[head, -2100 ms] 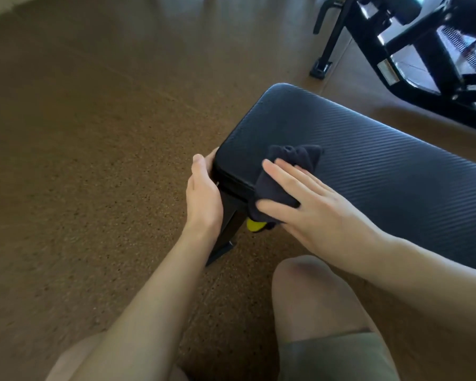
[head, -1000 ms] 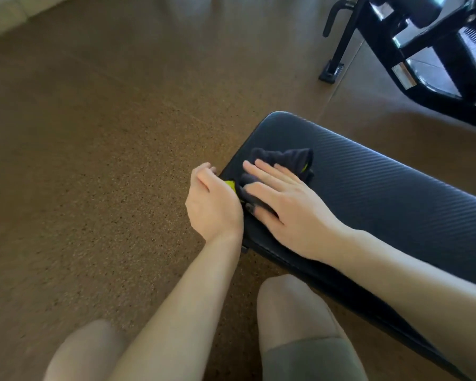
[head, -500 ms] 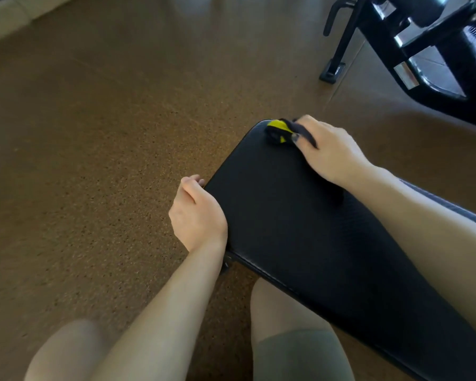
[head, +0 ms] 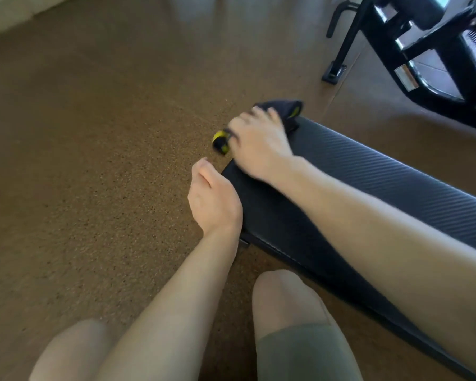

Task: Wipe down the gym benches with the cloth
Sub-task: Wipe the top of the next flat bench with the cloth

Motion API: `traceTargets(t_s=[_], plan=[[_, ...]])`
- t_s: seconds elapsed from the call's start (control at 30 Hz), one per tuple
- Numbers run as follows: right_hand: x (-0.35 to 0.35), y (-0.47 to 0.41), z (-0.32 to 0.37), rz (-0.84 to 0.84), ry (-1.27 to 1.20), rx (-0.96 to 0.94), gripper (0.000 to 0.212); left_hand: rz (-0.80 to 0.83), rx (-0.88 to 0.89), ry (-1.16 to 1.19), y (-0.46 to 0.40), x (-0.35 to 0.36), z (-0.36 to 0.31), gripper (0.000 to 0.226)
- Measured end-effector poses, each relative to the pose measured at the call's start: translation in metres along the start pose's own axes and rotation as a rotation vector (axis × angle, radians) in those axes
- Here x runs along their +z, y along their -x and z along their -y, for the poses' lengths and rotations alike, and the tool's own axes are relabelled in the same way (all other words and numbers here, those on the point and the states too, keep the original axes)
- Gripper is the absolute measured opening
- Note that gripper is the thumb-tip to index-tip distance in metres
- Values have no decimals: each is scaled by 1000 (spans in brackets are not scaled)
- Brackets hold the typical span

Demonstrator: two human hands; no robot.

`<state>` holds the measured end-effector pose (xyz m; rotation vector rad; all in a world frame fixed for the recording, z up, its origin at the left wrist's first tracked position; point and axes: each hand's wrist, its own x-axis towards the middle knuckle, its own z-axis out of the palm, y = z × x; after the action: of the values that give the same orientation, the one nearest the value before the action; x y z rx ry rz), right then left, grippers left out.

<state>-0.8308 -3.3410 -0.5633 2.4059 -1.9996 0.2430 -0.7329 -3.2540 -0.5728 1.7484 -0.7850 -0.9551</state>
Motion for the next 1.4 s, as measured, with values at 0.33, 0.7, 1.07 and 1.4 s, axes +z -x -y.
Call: traceTargets(t_s=[0.33, 0.7, 1.07, 1.4], plan=[[-12, 140, 28, 129, -121, -585, 32, 333, -374, 435, -8, -72, 30, 60], [-18, 18, -32, 163, -224, -452, 35, 361, -277, 325, 9, -24, 16, 56], [-21, 66, -101, -123, -265, 174, 23, 267, -298, 240, 15, -20, 9, 52], [-16, 112, -6, 107, -364, -474, 34, 352, -321, 313, 13, -30, 1, 60]])
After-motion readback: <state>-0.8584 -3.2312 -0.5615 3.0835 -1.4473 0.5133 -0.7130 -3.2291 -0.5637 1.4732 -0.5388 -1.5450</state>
